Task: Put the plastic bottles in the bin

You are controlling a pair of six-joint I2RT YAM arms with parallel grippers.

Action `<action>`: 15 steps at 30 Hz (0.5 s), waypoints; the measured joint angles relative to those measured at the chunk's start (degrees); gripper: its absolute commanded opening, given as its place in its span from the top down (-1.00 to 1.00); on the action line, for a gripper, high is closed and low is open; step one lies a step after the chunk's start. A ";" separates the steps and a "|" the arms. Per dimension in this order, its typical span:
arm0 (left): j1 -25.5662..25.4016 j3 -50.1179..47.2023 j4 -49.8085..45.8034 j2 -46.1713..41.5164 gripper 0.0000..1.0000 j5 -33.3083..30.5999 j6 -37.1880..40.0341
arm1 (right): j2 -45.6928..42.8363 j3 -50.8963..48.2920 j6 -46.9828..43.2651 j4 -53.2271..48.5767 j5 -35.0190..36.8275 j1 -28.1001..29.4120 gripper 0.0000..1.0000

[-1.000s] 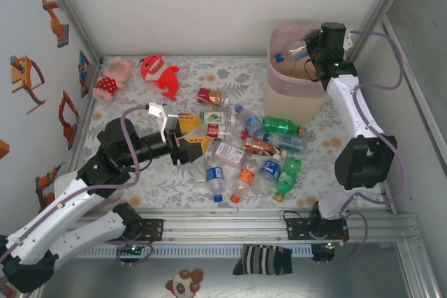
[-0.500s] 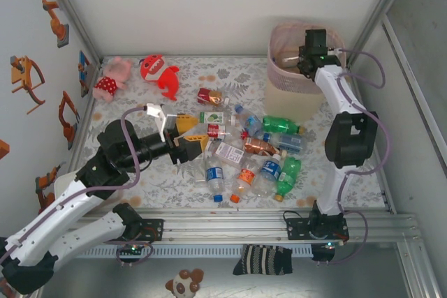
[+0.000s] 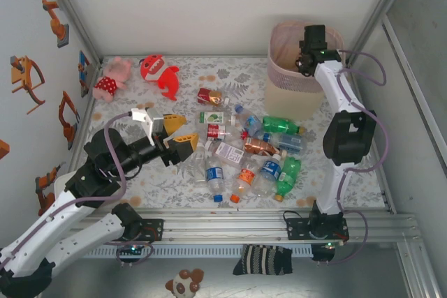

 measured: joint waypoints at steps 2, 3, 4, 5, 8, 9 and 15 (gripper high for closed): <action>0.00 -0.02 -0.42 -0.07 -0.48 -0.72 -0.02 | -0.68 0.07 -0.02 -0.26 0.00 0.02 -0.63; 0.00 -0.02 -0.79 0.00 -0.48 -1.07 0.00 | -1.20 0.11 -0.02 -0.35 0.00 0.07 -0.63; 0.00 -0.02 -1.27 0.11 -0.48 -1.51 -0.02 | -1.75 0.11 -0.07 -0.37 0.02 0.13 -0.64; 0.00 0.00 -1.73 0.26 -0.49 -2.03 -0.02 | -2.60 0.11 -0.28 -0.39 0.02 0.22 -0.63; 0.00 0.00 -3.30 1.27 -0.48 -3.74 -0.13 | -5.64 0.11 -1.88 -0.48 0.22 0.26 -0.63; 0.00 0.09 -4.09 1.79 -0.48 -4.28 -0.22 | -6.86 0.11 -2.75 -0.46 0.22 0.26 -0.64; 0.00 1.22 -8.57 5.68 -0.48 -7.85 -1.20 | -15.54 -1.55 -11.32 1.36 -0.07 0.26 -0.61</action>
